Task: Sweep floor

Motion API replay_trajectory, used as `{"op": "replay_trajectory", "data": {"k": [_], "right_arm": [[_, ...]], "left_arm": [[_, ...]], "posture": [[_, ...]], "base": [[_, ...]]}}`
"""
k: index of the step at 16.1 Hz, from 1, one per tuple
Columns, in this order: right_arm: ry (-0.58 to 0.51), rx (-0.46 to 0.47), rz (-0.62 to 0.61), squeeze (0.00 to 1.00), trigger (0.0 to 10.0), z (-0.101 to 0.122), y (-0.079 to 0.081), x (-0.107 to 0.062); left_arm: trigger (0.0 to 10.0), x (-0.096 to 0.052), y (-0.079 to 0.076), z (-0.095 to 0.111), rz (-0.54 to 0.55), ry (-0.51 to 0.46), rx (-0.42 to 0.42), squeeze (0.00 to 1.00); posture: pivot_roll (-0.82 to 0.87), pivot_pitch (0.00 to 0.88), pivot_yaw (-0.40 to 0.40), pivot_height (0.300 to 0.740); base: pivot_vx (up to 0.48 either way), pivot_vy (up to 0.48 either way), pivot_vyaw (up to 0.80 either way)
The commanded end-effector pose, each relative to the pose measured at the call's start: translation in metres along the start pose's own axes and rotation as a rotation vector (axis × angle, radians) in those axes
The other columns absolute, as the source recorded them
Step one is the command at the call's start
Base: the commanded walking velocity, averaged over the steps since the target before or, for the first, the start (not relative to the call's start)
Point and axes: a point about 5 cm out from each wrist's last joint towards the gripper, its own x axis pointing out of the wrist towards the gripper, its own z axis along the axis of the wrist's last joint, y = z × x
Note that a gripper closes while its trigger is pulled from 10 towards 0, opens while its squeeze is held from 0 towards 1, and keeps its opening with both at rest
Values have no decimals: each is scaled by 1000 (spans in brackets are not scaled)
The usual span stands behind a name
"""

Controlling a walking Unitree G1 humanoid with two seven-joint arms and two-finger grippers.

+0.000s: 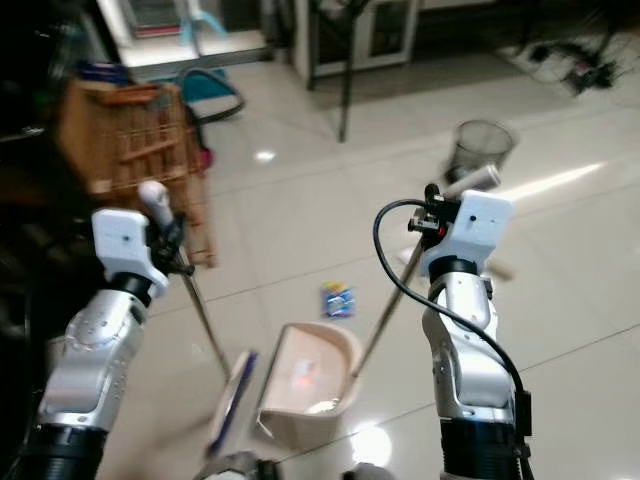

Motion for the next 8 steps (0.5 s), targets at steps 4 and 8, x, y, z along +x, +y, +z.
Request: {"op": "replay_trajectory", "data": {"k": [4, 8], "right_arm": [[-30, -23, -52, 0, 10000, 4, -13, -7], [-24, 8, -24, 0, 10000, 2, -7, -6]], "left_arm": [[10000, 8, -10, 25, -33, -115, 40, 0], [10000, 11, -8, 27, -13, -116, 37, 0]], "posture": [[-21, 73, 48, 740], [-9, 69, 41, 740]], "base": [[0, 0, 0], [311, 0, -508]]}}
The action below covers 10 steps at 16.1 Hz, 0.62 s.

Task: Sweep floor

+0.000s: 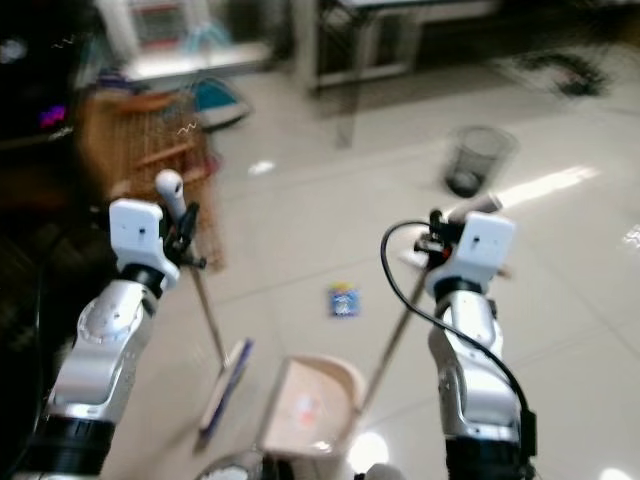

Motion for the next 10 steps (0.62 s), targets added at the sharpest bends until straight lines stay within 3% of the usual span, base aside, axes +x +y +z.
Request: {"op": "replay_trajectory", "data": {"k": [1, 10], "right_arm": [[-49, -16, -3, 0, 10000, 11, -3, 1], [-68, -65, 27, 0, 10000, 14, -3, 6]], "left_arm": [[10000, 4, -3, 13, -6, -59, 2, 0], [10000, 3, 3, 12, 22, -70, 8, 0]], "posture": [[-9, 67, 41, 740], [-7, 33, 26, 740]], "base": [[322, 0, -450], [365, 0, 0]]}}
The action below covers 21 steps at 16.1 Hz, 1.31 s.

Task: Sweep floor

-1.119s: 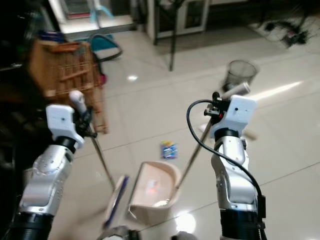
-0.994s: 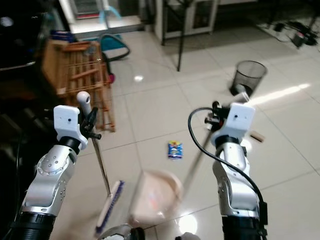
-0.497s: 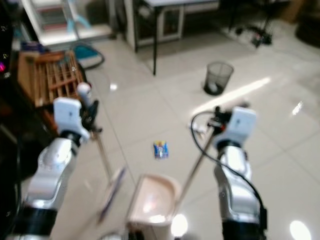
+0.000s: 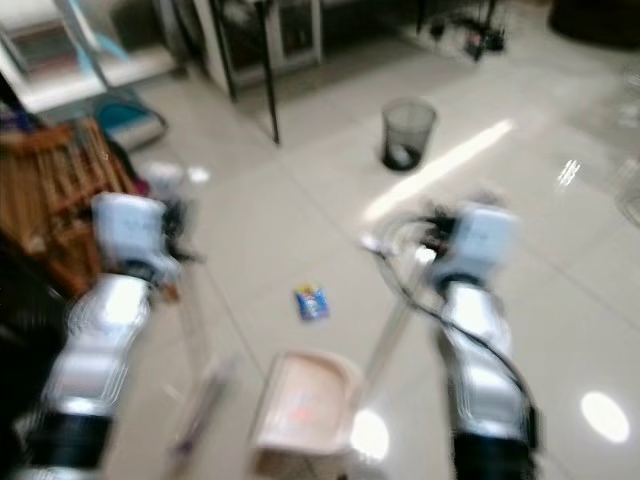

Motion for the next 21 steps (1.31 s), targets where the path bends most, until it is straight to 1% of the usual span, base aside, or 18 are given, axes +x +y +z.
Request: {"op": "replay_trajectory", "data": {"k": [1, 7, 8, 10, 12, 14, 17, 19, 21], "right_arm": [[-81, -15, 47, 0, 10000, 17, 13, 4], [-95, -22, 52, 0, 10000, 18, 14, 6], [-102, 2, 36, 0, 10000, 19, 13, 7], [-114, -25, 18, 0, 10000, 21, 9, 9], [-124, -30, 23, 0, 10000, 22, 8, 11], [-110, 11, 7, 0, 10000, 20, 4, 14], [-109, 16, 7, 0, 10000, 21, 2, 15], [-101, 19, 4, 0, 10000, 17, 3, 14], [-88, 14, 6, 0, 10000, 13, 3, 13]], "left_arm": [[10000, -1, 14, 12, 41, -60, 23, 0], [10000, -2, 17, 11, 49, -59, 33, 0], [10000, -2, 17, 11, 49, -60, 33, 0], [10000, 0, 17, 10, 45, -60, 37, 0], [10000, 4, 16, 10, 40, -55, 39, 0], [10000, 9, 14, 10, 30, -57, 39, 0], [10000, 13, 14, 13, 25, -63, 34, 0], [10000, 14, 17, 9, 35, -42, 28, 0], [10000, 13, 18, 5, 39, -19, 25, 0]], "posture": [[-6, 29, 24, 740], [-2, 17, 20, 740], [-3, 15, 19, 740], [-4, 20, 23, 740], [-5, 25, 23, 740], [-6, 24, 28, 740], [-6, 27, 28, 740], [-8, 27, 33, 740], [-8, 26, 34, 740]], "base": [[416, 0, 0], [417, 0, 757], [420, 0, 0], [418, 0, 0], [418, 0, 0], [420, 0, 0], [420, 0, -800], [418, 0, -800], [420, 0, 0]]}}
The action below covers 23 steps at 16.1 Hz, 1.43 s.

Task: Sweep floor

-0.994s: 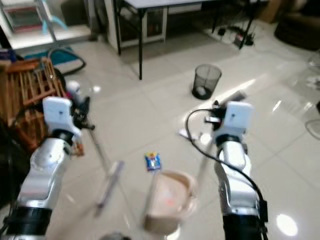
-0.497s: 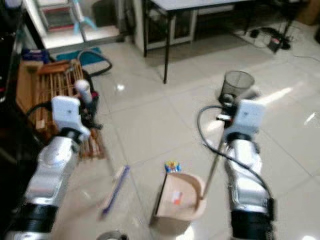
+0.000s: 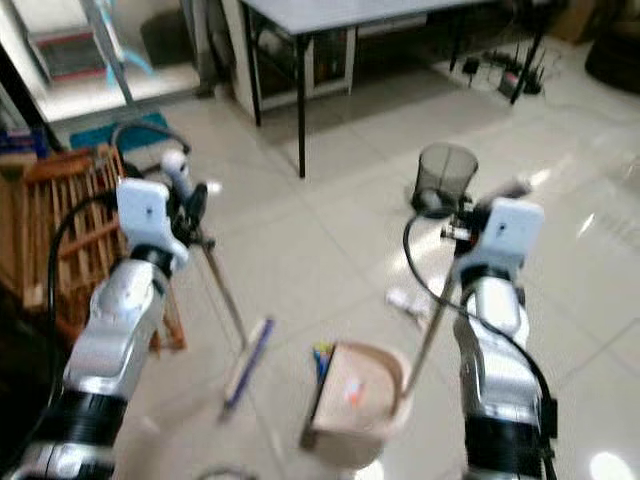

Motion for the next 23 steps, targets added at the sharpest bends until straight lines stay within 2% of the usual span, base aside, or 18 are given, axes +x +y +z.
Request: {"op": "replay_trajectory", "data": {"k": [1, 5, 8, 9, 10, 11, 12, 13, 15, 16, 17, 19, 21, 23], "right_arm": [[-20, 49, 34, 0, 10000, 3, 11, 0], [-16, 44, 34, 0, 10000, 2, 11, 3], [42, 34, -1, 0, 10000, -4, 10, 6], [72, 39, -19, 0, 10000, -7, 10, 7], [106, 33, -53, 0, 10000, -8, 10, 9], [134, 69, -74, 0, 10000, -8, 11, 11], [140, 98, -81, 0, 10000, -8, 11, 12], [130, 76, -82, 0, 10000, -8, 9, 11], [101, 45, -49, 0, 10000, -5, 8, 11], [90, 38, -26, 0, 10000, -5, 10, 8], [73, -16, -20, 0, 10000, -5, 10, 6], [7, -150, 10, 0, 10000, -8, 10, 0], [-26, -158, 14, 0, 10000, -11, 5, -3], [-17, -108, 35, 0, 10000, -27, -5, -9]], "left_arm": [[10000, -2, 12, -2, 28, 14, 37, 0], [10000, -1, 9, -3, 20, 24, 17, 0], [10000, 2, 5, -11, 18, 102, -5, 0], [10000, 4, 4, -14, 18, 131, -3, 0], [10000, 5, 5, -20, 29, 201, -9, 0], [10000, 6, 4, -27, 25, 272, -6, 0], [10000, 6, 3, -30, 16, 314, -5, 0], [10000, 5, 1, -32, 8, 337, 3, 0], [10000, 4, -6, -27, -36, 290, 8, 0], [10000, 2, -5, -29, -16, 280, 6, 0], [10000, 0, -4, -31, -17, 279, 8, 0], [10000, -5, 0, -32, -24, 210, 26, 0], [10000, -10, 6, -35, -14, 187, -8, 0], [10000, -21, 10, -54, -19, 213, -23, 0]], "posture": [[-7, 29, 32, 740], [-1, 18, 28, 740], [-1, 6, 22, 740], [-4, 14, 23, 740], [-10, 22, 27, 740], [-15, 28, 30, 740], [-16, 32, 31, 740], [-18, 40, 36, 740], [-15, 43, 33, 740], [-13, 42, 39, 740], [-18, 43, 41, 740], [-15, 47, 36, 740], [-14, 52, 33, 740], [-8, 49, 23, 740]], "base": [[420, 0, 0], [422, 0, 0], [395, 0, 0], [300, 0, 0], [244, 0, 0], [0, 0, 0], [0, 0, 0], [0, 0, 0], [0, 0, 0], [0, 0, 0], [0, 0, 0], [0, 0, 0], [0, 0, 0], [0, 0, 0]]}}
